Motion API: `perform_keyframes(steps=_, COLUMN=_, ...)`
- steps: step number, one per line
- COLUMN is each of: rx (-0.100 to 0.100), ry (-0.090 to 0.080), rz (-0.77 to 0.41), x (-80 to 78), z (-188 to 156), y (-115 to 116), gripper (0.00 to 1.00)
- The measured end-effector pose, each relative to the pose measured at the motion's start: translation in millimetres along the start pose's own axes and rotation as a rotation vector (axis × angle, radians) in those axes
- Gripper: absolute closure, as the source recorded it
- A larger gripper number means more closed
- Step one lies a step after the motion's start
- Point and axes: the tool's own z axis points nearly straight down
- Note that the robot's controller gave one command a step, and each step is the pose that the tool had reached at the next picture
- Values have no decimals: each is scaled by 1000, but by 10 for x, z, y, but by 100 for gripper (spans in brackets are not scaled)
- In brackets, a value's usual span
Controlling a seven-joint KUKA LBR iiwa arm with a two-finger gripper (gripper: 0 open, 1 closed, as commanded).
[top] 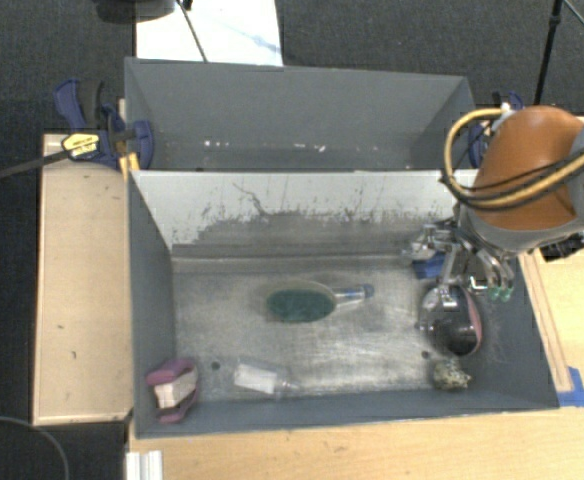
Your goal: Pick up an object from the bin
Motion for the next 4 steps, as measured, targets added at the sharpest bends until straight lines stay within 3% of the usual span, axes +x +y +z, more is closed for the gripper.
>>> perform_keyframes(steps=1, rx=1, ry=-13, rz=-54, x=-319, z=839, y=829, gripper=0)
perform_keyframes(steps=2, rx=0, ry=-17, rz=-111, x=-130, z=810, y=570, gripper=0)
perform_keyframes(steps=3, rx=2, ry=-24, rz=-112, x=-152, z=791, y=567, gripper=100)
perform_keyframes(steps=4, rx=0, ry=-15, rz=-145, x=-43, z=-376, y=935, gripper=100)
